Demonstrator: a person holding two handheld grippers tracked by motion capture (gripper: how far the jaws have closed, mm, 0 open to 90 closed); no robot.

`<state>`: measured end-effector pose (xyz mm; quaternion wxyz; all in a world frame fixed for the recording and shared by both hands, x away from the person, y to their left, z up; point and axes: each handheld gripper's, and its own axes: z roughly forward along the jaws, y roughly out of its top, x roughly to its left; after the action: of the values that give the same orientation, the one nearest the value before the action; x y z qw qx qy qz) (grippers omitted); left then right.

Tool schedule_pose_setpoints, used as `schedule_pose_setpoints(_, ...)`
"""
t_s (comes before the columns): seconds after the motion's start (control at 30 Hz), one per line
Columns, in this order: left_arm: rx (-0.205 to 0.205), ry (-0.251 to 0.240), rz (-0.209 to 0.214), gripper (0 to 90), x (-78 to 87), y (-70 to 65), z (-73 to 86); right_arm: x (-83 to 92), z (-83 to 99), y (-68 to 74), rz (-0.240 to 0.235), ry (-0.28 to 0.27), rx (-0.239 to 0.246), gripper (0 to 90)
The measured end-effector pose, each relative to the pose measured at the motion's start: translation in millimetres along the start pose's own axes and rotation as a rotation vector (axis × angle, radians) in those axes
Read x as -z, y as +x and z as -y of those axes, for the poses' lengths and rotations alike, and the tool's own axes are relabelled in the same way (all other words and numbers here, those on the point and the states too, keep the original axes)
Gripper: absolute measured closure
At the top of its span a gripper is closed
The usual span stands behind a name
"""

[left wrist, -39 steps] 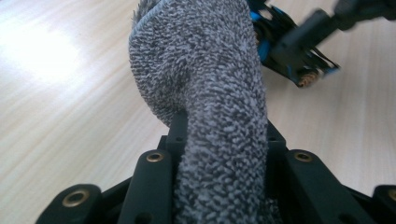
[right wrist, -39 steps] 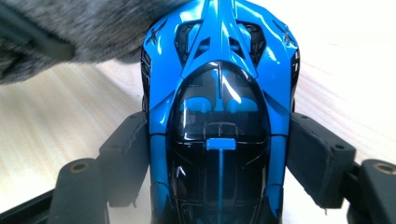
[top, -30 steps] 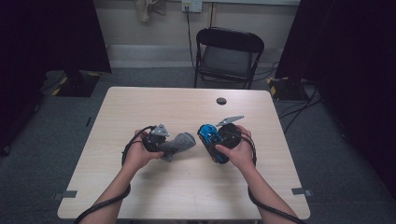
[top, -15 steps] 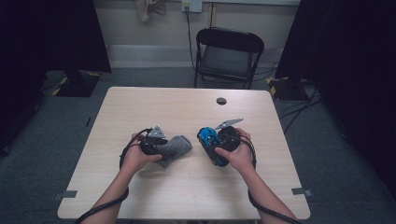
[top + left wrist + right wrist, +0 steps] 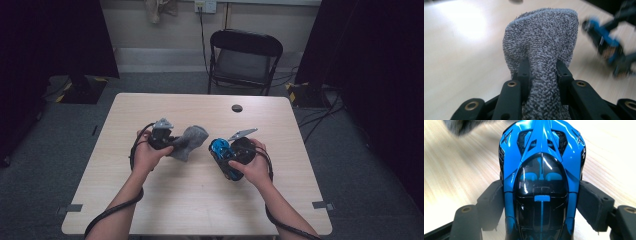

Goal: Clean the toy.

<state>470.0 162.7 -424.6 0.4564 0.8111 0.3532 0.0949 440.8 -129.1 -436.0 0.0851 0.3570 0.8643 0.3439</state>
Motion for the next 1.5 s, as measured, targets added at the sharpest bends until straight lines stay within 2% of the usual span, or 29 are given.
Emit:
schedule_pose_setpoints(0.1,-0.025,-0.010,0.022,71.7,-6.2,-7.6,-23.2,-0.8,-2.7,3.8,-0.006,-0.003,0.011,27.1)
schedule_pose_setpoints(0.17,-0.054,-0.002,0.014,71.7,-11.5,-13.6,-32.0,-1.3,-4.9,6.0,-0.009,-0.005,0.020,27.1)
schedule_pose_setpoints(0.3,-0.111,0.048,0.001,71.7,-26.6,-24.7,-38.8,-1.3,-8.1,10.6,-0.014,-0.015,0.035,27.1)
schedule_pose_setpoints(0.4,-0.107,0.065,0.048,72.0,-35.0,-30.4,-35.7,0.1,-10.0,12.0,-0.004,-0.008,0.037,27.1)
schedule_pose_setpoints(0.5,-0.086,0.064,0.070,72.4,-35.5,-30.8,-32.2,1.5,-9.7,8.1,0.003,-0.008,0.030,27.1)
schedule_pose_setpoints(0.6,-0.098,0.071,0.084,72.5,-32.9,-30.9,-30.2,2.1,-8.2,5.5,0.006,-0.009,0.022,27.1)
schedule_pose_setpoints(0.83,-0.122,0.092,0.099,72.5,-24.3,-29.2,-23.8,-0.4,-7.5,2.7,0.018,-0.002,0.013,27.1)
schedule_pose_setpoints(1.07,-0.128,0.100,0.114,72.5,-16.7,-28.4,-13.7,-1.3,-9.4,0.4,0.026,0.000,-0.002,27.1)
schedule_pose_setpoints(1.23,-0.119,0.108,0.129,72.5,-12.4,-28.7,-4.1,-1.0,-10.9,-1.4,0.036,0.001,-0.014,27.1)
schedule_pose_setpoints(1.5,-0.104,0.099,0.122,72.5,-4.8,-22.8,8.1,-1.4,-10.9,-2.6,0.033,0.002,-0.018,27.1)
